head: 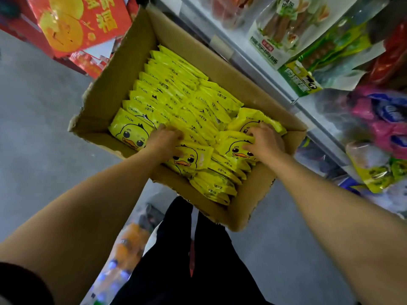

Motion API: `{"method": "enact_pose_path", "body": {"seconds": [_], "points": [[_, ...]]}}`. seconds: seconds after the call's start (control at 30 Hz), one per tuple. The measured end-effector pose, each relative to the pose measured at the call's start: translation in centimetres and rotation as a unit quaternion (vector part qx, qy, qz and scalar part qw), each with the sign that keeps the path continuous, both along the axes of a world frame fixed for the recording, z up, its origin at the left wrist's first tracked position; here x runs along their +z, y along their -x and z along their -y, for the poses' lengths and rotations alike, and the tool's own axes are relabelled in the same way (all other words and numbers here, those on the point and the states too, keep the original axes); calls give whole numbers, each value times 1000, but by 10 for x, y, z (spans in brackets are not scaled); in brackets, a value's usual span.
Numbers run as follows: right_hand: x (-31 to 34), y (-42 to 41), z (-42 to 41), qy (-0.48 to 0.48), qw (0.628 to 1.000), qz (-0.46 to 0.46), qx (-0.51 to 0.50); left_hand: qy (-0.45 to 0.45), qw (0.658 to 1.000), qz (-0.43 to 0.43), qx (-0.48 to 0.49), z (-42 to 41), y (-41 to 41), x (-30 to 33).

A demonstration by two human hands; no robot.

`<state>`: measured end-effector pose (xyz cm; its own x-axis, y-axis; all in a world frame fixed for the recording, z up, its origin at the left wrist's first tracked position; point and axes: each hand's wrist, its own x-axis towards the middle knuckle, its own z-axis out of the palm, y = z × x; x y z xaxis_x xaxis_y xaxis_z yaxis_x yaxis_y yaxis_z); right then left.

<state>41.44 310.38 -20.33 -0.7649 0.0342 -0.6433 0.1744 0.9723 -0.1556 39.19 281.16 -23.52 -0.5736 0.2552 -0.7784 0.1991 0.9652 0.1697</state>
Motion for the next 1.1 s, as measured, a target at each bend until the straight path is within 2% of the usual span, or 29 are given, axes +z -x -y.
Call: {"method": "enact_pose_path", "body": {"seconds": [0.13,0.27,0.33,0.4,0.5,0.67,0.77,0.93,1.1], "points": [[5,0,1,30,998,48,-23,27,999,-15,-23,-3,-3,3],[19,-8,0,47,996,27,-68,1,999,-36,-16,0,-8,15],[32,-13,0,73,991,10,-108,-46,998,-30,34,2,-9,25],[48,-17,0,115,981,-20,-155,-100,987,2,125,5,-8,40],[83,-25,-1,189,952,-71,-232,-157,967,29,196,6,-7,67],[152,-35,-13,302,873,-121,-363,-197,956,-6,219,-7,-6,130],[188,-42,-21,335,838,-131,-411,-259,934,-5,245,-20,-5,174],[247,-48,-39,403,793,-179,-419,-366,886,12,284,-51,-9,257],[317,-59,-71,469,744,-248,-406,-403,886,-10,229,-86,-15,314]]}}
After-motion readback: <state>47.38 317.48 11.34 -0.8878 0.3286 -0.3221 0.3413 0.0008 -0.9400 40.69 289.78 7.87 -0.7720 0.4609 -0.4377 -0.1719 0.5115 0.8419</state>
